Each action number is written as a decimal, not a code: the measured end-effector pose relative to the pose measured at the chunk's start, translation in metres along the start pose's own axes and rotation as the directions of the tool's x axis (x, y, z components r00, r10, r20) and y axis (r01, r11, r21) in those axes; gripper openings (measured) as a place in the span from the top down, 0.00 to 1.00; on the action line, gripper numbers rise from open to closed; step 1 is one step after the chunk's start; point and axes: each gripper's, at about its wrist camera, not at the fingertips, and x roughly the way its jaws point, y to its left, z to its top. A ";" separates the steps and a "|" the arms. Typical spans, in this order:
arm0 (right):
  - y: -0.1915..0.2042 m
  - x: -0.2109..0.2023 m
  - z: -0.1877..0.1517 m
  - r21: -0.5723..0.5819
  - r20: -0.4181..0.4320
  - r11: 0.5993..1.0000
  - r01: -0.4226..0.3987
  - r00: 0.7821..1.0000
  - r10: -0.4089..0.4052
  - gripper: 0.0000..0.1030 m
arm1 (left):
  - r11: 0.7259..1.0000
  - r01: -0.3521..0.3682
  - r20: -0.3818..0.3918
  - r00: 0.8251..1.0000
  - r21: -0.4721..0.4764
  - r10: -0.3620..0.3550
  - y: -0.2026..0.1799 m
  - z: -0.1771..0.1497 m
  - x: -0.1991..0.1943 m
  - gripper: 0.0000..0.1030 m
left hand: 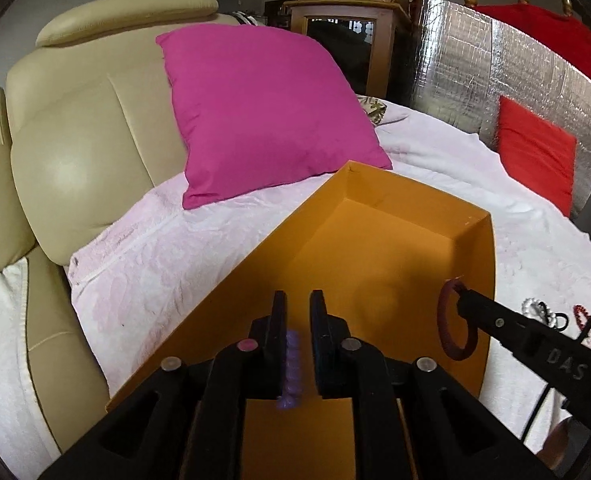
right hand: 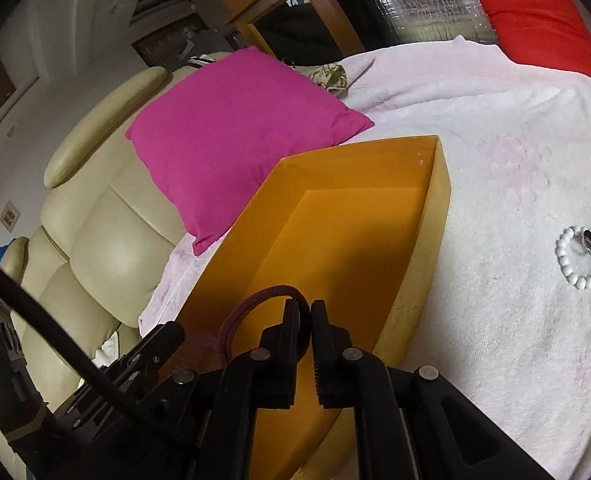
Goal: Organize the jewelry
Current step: 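Carry both items into the orange box and open both grippers to release them, then move the left gripper to the white pearl bracelet while the right moves to the silver bangle, then grasp the white pearl bracelet with the left gripper while the right grasps the silver bangle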
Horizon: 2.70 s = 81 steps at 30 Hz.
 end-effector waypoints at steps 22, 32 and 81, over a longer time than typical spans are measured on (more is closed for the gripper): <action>-0.077 -0.082 0.009 0.155 0.067 0.986 0.064 0.995 -0.075 0.62 | 0.990 -0.087 0.122 0.990 0.107 0.074 -0.047 -0.001 -0.018 0.43; -0.164 -0.170 0.016 0.316 0.153 0.938 0.141 0.968 -0.197 0.62 | 0.974 0.016 0.228 0.971 0.224 -0.069 -0.102 -0.011 -0.051 0.35; -0.394 -0.390 -0.070 0.839 0.188 0.513 0.183 0.787 -0.588 0.62 | 0.656 0.589 -0.343 0.808 0.472 -0.479 -0.291 -0.046 0.058 0.91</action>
